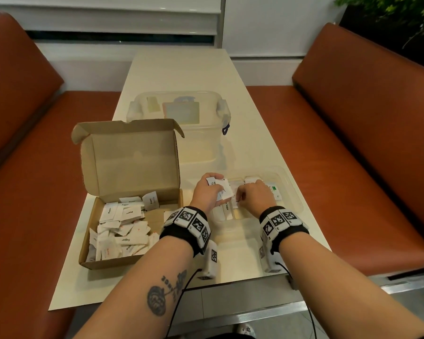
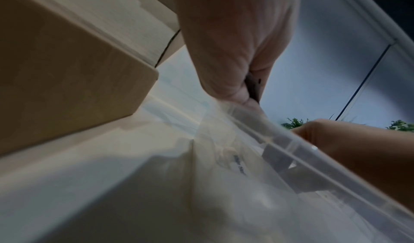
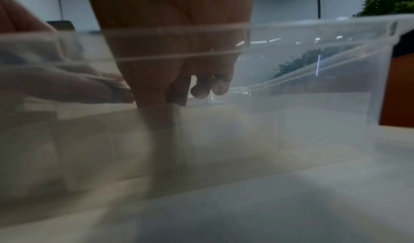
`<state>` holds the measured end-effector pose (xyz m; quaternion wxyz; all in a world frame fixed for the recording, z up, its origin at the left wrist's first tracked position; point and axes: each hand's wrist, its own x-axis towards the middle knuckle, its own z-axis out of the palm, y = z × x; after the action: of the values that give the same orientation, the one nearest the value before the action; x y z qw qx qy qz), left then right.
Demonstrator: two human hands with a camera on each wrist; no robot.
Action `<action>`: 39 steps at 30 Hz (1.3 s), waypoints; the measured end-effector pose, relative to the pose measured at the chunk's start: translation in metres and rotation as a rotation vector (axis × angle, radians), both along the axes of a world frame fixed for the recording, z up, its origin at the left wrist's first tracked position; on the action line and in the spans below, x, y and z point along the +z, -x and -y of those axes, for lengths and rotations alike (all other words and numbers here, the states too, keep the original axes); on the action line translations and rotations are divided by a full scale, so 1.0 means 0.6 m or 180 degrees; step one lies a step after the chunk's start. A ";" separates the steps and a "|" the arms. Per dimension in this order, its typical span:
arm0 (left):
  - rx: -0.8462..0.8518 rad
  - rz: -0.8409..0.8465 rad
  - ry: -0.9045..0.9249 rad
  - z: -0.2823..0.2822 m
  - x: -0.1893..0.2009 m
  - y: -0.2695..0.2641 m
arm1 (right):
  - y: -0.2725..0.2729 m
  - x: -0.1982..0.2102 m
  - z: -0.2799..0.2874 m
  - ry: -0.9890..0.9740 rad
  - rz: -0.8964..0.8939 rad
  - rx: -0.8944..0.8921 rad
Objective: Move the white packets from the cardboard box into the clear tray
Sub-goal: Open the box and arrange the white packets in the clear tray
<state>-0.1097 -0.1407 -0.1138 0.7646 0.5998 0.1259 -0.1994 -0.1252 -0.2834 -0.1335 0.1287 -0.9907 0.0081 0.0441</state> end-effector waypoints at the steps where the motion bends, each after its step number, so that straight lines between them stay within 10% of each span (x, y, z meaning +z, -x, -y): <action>1: -0.0002 0.0002 0.0010 0.000 0.000 -0.001 | 0.000 0.000 0.000 -0.0170 0.0118 -0.0094; 14: 0.0018 0.0141 0.0093 -0.001 -0.009 -0.005 | -0.009 0.032 -0.012 -0.2721 0.0108 -0.0860; 39: 0.0153 -0.0100 0.0030 0.003 -0.006 -0.008 | -0.012 0.043 0.018 -0.2668 -0.0066 -0.0783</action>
<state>-0.1048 -0.1423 -0.1177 0.7699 0.5898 0.1513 -0.1909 -0.1179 -0.2944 -0.1077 0.5239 -0.8440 0.1087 0.0379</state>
